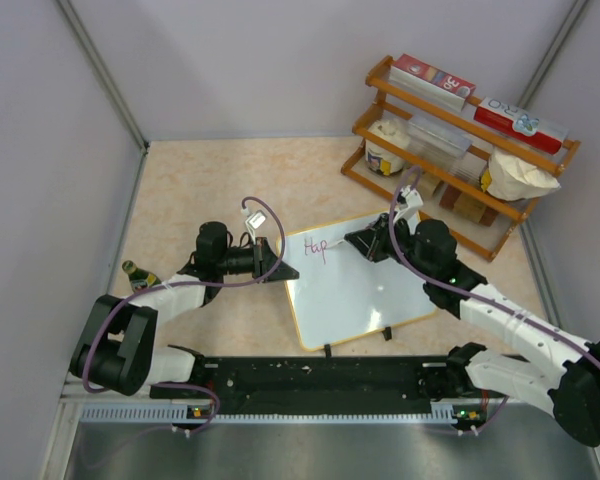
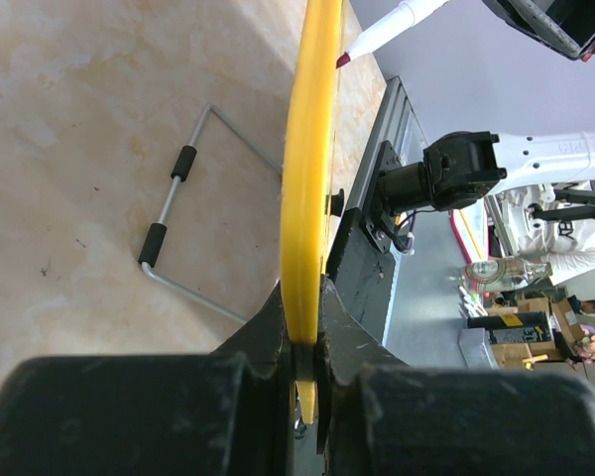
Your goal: Write a sentence on the whiteboard
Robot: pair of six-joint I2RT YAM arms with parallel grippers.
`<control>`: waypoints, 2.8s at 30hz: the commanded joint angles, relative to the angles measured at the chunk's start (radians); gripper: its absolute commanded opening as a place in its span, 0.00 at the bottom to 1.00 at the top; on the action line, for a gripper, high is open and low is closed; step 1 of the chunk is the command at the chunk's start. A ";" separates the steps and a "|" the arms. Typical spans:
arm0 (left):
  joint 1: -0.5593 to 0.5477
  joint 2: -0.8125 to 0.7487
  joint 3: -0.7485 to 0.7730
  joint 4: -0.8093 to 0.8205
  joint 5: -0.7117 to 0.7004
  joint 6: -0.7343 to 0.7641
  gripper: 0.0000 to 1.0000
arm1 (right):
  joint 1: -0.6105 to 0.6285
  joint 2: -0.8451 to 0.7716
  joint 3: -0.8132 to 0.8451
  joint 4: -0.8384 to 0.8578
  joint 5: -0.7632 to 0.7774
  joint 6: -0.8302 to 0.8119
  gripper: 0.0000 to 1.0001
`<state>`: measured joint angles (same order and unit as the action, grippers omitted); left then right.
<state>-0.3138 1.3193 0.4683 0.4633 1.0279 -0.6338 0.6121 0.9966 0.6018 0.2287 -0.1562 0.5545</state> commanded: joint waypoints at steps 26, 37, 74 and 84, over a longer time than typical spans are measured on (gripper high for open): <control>-0.013 -0.008 -0.028 -0.018 -0.031 0.060 0.00 | -0.057 -0.009 0.049 0.012 -0.009 0.039 0.00; -0.013 -0.008 -0.028 -0.017 -0.029 0.062 0.00 | -0.071 -0.009 0.021 0.001 0.017 0.039 0.00; -0.013 -0.012 -0.022 -0.032 -0.028 0.068 0.00 | -0.072 -0.102 -0.102 -0.039 -0.080 -0.027 0.00; -0.013 -0.017 -0.022 -0.043 -0.031 0.071 0.00 | -0.072 -0.124 -0.024 0.049 -0.106 0.022 0.00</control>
<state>-0.3161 1.3109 0.4652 0.4637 1.0245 -0.6296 0.5529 0.8970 0.5163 0.1986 -0.2504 0.5617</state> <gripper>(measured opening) 0.078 0.119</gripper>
